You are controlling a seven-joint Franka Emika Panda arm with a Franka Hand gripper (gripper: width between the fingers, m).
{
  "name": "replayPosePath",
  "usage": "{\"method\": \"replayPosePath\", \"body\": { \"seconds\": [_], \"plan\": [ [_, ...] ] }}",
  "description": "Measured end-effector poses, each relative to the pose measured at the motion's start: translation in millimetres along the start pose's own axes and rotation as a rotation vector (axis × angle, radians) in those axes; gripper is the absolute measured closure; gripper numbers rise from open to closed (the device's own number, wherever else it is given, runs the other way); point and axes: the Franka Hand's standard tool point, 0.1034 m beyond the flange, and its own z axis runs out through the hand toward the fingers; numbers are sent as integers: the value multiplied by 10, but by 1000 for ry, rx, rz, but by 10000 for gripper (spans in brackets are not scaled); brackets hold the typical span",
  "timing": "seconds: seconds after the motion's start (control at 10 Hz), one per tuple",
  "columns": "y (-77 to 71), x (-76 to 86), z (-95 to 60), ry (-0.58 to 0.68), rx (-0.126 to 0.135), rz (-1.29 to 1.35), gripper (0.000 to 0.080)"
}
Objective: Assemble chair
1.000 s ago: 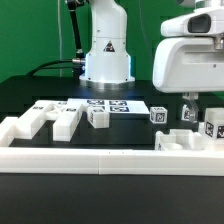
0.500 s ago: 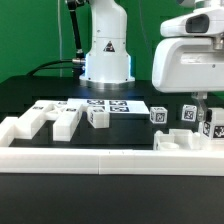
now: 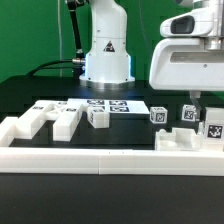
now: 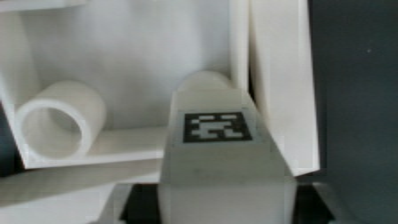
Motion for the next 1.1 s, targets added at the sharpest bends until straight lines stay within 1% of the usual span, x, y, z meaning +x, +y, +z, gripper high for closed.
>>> {"method": "replayPosePath", "body": {
  "seconds": [0.2,0.3,0.5,0.6,0.7,0.8,0.9,1.0,1.1],
  "plan": [
    [60,13,-3,-3,-12,106,508],
    [121,30,-7,0,-27,186,505],
    [168,44,-10,2,-38,214,505],
    [167,42,-6,1,-37,214,505],
    [156,36,-9,1,-36,213,350],
    [140,22,-50,3,-32,200,350],
    [148,-16,-116,0,-29,170,193],
    [166,-38,-194,-4,-27,141,163],
    [207,-34,-260,-2,-24,113,163]
  ]
}}
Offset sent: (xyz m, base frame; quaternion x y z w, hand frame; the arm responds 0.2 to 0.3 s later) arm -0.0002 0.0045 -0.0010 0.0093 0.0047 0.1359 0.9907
